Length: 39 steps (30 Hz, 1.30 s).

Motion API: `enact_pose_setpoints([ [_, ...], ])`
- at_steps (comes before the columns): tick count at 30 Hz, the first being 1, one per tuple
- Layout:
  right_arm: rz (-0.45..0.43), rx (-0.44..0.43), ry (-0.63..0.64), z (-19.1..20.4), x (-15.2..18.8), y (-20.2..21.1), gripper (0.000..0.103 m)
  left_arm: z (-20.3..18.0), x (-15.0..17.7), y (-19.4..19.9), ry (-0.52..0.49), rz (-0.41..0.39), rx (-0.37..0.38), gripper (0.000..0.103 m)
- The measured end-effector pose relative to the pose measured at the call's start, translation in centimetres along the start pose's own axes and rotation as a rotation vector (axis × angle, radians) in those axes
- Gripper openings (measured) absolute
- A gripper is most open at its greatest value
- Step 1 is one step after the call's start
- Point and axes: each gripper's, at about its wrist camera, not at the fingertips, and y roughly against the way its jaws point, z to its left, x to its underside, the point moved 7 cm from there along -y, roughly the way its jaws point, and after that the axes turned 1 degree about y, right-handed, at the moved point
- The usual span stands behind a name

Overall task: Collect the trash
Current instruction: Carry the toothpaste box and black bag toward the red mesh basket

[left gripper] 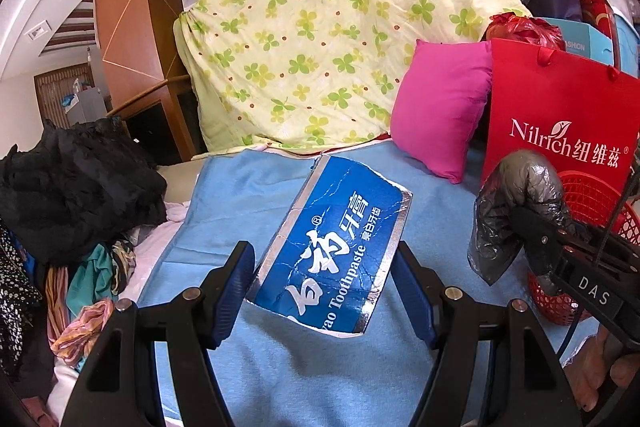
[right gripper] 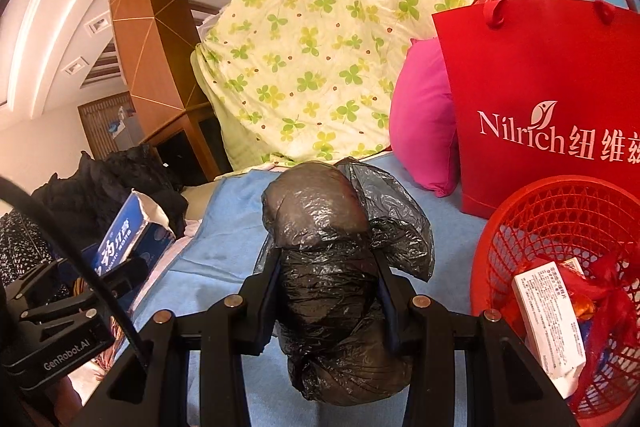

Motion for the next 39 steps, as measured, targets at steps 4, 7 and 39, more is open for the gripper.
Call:
enact_pose_setpoints([
  [4,-0.010,-0.001,-0.006,-0.2,0.0,0.5,0.044,-0.1,-0.1,0.5,0.000,-0.006,-0.004,0.071],
  [7,-0.020,0.002,-0.009,-0.4,-0.1,1.0,0.044,-0.1,-0.1,0.8,0.001,-0.006,-0.005,0.071],
  [39,-0.108,-0.004,-0.047,-1.9,0.3,5.4,0.044,-1.7,-0.1,1.7,-0.054,-0.012,0.039,0.071],
])
